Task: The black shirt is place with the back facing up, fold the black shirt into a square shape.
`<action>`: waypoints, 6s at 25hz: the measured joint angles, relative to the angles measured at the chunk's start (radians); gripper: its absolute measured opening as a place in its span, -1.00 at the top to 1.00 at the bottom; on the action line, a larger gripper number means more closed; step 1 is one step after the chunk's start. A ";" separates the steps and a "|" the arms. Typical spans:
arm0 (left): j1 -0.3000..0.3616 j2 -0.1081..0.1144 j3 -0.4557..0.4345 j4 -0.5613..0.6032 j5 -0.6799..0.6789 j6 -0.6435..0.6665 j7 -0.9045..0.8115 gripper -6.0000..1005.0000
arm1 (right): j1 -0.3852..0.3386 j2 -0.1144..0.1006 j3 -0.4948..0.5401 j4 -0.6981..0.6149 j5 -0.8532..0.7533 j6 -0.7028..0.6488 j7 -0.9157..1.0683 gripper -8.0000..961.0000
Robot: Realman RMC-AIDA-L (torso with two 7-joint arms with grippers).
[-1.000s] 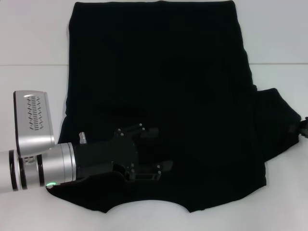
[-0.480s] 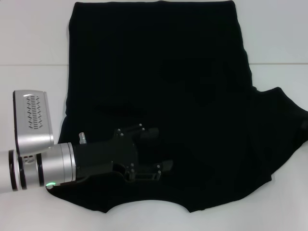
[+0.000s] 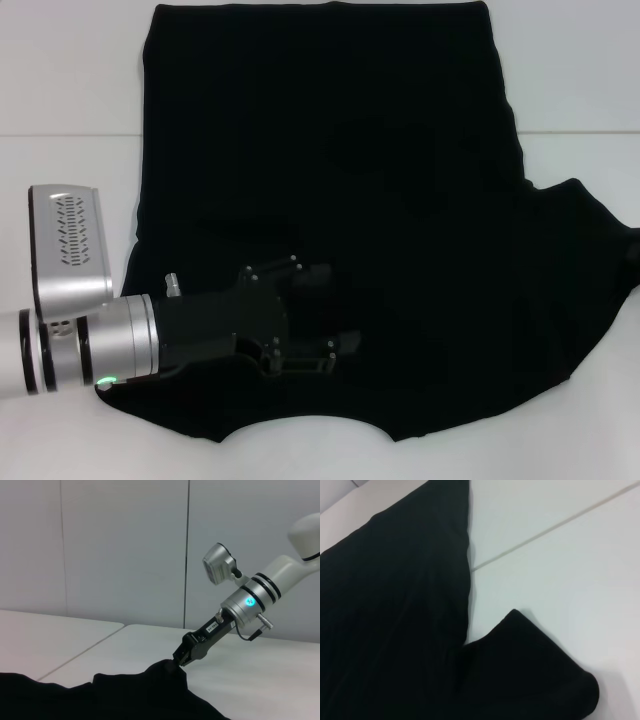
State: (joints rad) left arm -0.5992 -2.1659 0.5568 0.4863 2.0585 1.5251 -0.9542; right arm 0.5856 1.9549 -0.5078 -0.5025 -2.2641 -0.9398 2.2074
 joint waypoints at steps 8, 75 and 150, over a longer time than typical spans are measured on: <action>-0.004 0.000 0.000 0.000 0.000 -0.006 -0.008 -0.74 | 0.015 0.001 0.001 -0.001 0.006 0.013 -0.014 0.92; 0.024 0.008 0.000 0.095 -0.004 0.027 -0.214 -0.73 | 0.011 -0.038 -0.200 -0.022 0.064 -0.379 0.013 -0.65; 0.165 0.011 -0.135 0.446 0.375 -0.027 -0.349 0.93 | 0.063 -0.025 0.001 -0.017 0.118 -0.440 -0.142 -0.45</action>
State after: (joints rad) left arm -0.4341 -2.1545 0.4215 0.9318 2.4331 1.4986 -1.3030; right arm 0.6486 1.9296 -0.5068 -0.5197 -2.1464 -1.3800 2.0652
